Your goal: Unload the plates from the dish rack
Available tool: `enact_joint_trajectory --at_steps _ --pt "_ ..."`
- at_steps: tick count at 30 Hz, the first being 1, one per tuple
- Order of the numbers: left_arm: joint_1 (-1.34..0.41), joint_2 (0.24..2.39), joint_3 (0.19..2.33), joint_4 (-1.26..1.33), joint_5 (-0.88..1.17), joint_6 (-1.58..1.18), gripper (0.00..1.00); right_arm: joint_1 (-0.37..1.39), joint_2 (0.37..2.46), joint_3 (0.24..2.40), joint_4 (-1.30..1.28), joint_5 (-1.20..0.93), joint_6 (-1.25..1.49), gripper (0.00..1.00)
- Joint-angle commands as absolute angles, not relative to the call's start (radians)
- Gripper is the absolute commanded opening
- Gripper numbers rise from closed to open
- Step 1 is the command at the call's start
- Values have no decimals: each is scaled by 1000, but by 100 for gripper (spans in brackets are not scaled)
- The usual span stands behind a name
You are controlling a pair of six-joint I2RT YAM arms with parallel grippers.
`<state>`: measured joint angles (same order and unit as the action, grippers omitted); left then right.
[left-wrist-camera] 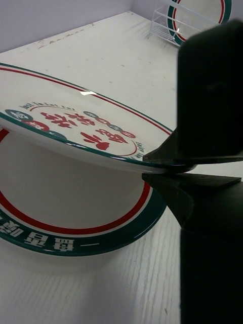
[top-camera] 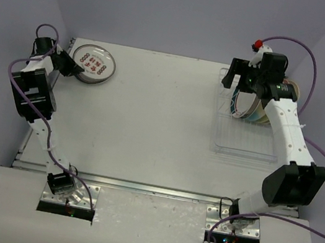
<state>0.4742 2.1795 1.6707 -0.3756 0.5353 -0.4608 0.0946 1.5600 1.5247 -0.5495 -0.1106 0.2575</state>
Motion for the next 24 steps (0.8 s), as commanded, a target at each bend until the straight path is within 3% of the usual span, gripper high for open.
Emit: enact_joint_trajectory --at_steps 1,2,6,8,11,18,20,24 --pt "503 2180 1724 -327 541 -434 12 83 1537 1511 -518 -100 215 96" --pt "505 2183 1721 -329 546 -432 16 81 1539 1511 -519 -99 214 96" --pt "518 2175 1725 -347 562 -417 47 80 1550 1523 -519 -74 205 96" --pt "517 2144 1706 -344 545 -407 53 80 1557 1535 -519 -43 204 96" --pt "499 2022 1643 -302 492 -367 71 77 1560 1546 -518 -15 207 96" --pt "396 1783 1567 -290 187 -138 75 77 1581 1565 -508 178 116 88" --pt "293 1706 1504 -262 38 -43 80 75 1593 1575 -508 222 56 83" --pt "137 1558 1380 -168 -49 104 88 75 1630 1591 -514 298 8 78"
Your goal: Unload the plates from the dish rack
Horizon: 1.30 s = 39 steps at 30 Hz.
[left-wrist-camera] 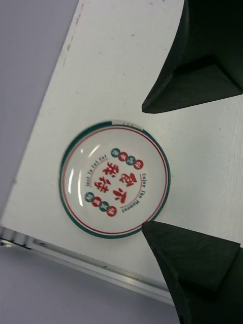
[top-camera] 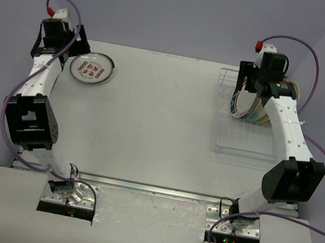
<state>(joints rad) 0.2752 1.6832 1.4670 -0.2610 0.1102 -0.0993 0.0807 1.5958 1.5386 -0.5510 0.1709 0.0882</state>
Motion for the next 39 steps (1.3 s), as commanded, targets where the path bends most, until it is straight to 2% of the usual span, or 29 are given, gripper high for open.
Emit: enact_joint_trajectory --at_steps 1,7,12,26,30,36,39 --pt "111 1541 1353 -161 -53 116 88 75 1638 1589 -514 309 7 75" --pt "-35 1454 1287 -113 -80 174 88 65 1693 1604 -514 296 -27 62" --pt "-60 1447 1287 -107 -84 183 88 51 1754 1657 -531 270 -6 55" --pt "-60 1451 1327 -156 -95 157 89 26 1925 1732 -529 253 34 52" --pt "-60 1450 1322 -160 -100 153 89 23 1968 1746 -532 242 51 48" --pt "-60 1447 1319 -167 -114 148 89 21 1997 1770 -546 222 69 35" --pt "-60 1450 1322 -170 -120 141 92 21 1987 1775 -549 225 65 24"
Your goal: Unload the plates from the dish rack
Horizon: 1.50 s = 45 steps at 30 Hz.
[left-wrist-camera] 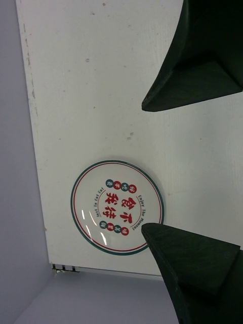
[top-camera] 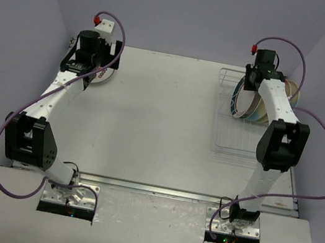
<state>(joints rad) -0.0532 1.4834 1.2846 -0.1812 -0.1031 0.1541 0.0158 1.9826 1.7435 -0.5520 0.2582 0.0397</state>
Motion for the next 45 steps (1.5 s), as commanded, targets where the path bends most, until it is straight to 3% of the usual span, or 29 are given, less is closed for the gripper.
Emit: enact_joint_trajectory --at_steps 1,4,7,18,24,26,29,33,37,45 --pt "-60 1452 1324 -170 -118 138 94 21 1979 1775 -548 220 56 21" --pt "-60 1462 1338 -180 -114 133 100 21 1954 1775 -543 217 28 12" --pt "-60 1480 1362 -201 -108 130 100 22 1923 1774 -535 231 12 0" --pt "-58 1462 1421 -195 89 12 100 25 1824 1894 -616 278 -15 0" --pt "-53 1483 1527 -259 333 -62 100 31 1735 1917 -638 218 -10 0" --pt "-52 1482 1541 -259 426 -55 100 31 1712 1925 -638 163 -8 0" --pt "-38 1480 1534 -184 837 -129 100 30 1643 1848 -588 -42 48 0" --pt "-42 1530 1509 -31 1140 -370 100 34 1580 1793 -528 -359 118 0" --pt "-44 1573 1486 69 1298 -515 100 65 1574 1776 -504 -569 170 0" --pt "-77 1563 1420 83 1362 -514 100 175 1600 1766 -472 -706 209 0"
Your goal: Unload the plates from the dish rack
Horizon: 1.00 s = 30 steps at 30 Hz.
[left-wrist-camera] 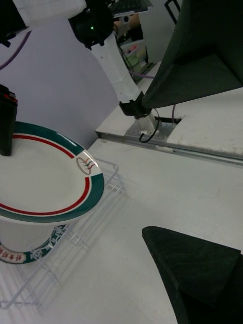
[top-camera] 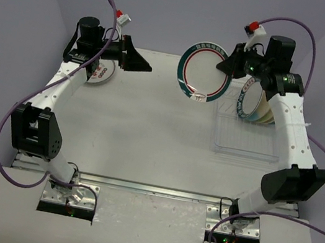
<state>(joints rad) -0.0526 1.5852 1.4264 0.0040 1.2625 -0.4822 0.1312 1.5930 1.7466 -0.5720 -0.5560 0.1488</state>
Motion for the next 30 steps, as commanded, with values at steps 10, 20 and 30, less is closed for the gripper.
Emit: enact_joint_trajectory --at_steps 10,20,30 --pt "-81 1557 1405 5 1282 -442 98 221 1635 1810 -436 -808 285 0" --pt "-131 1580 1409 -37 1246 -432 88 254 1664 1832 -399 -853 367 0" --pt "-138 1601 1287 444 1292 -940 24 265 1726 1847 -339 -859 511 0"
